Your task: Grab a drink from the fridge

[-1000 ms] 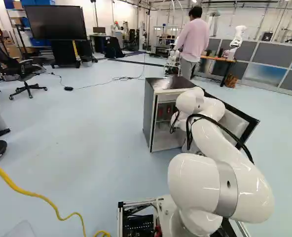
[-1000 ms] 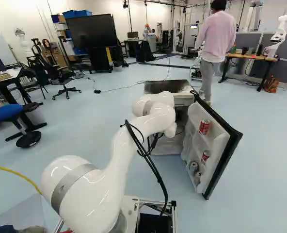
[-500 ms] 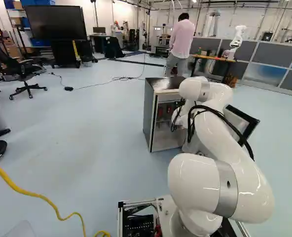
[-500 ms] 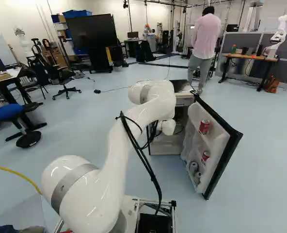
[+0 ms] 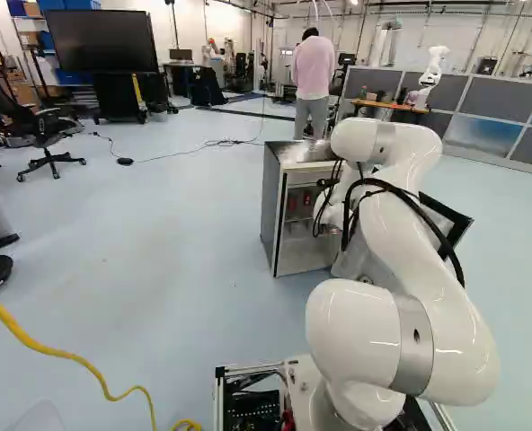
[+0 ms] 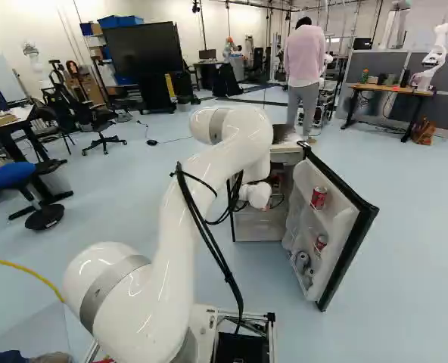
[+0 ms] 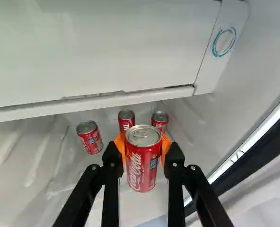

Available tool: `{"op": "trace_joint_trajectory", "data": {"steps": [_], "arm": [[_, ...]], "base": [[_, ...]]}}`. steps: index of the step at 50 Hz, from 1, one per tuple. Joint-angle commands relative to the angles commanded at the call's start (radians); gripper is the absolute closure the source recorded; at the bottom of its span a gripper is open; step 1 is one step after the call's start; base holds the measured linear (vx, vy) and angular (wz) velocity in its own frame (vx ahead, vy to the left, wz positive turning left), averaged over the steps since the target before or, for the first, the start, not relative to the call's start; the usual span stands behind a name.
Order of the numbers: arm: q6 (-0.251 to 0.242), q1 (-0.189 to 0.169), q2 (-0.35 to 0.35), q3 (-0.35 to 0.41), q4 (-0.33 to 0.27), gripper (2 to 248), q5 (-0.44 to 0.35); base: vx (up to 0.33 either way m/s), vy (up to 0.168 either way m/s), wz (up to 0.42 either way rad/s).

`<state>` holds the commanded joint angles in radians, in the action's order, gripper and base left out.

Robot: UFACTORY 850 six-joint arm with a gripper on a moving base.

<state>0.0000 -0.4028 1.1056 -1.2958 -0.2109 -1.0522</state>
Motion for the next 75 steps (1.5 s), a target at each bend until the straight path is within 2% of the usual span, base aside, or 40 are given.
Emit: {"op": "trace_joint_trajectory", "data": {"steps": [54, 65, 75], "arm": [[0.0, 0.033, -0.373, 0.438, 0.0, 156, 0.0], [0.0, 0.038, -0.446, 0.513, 0.0, 156, 0.0], [0.0, 0.038, -0.488, 0.545, 0.0, 156, 0.0]], "base": [[0.0, 0.0, 0.0], [0.0, 0.0, 0.0], [0.0, 0.0, 0.0]]}}
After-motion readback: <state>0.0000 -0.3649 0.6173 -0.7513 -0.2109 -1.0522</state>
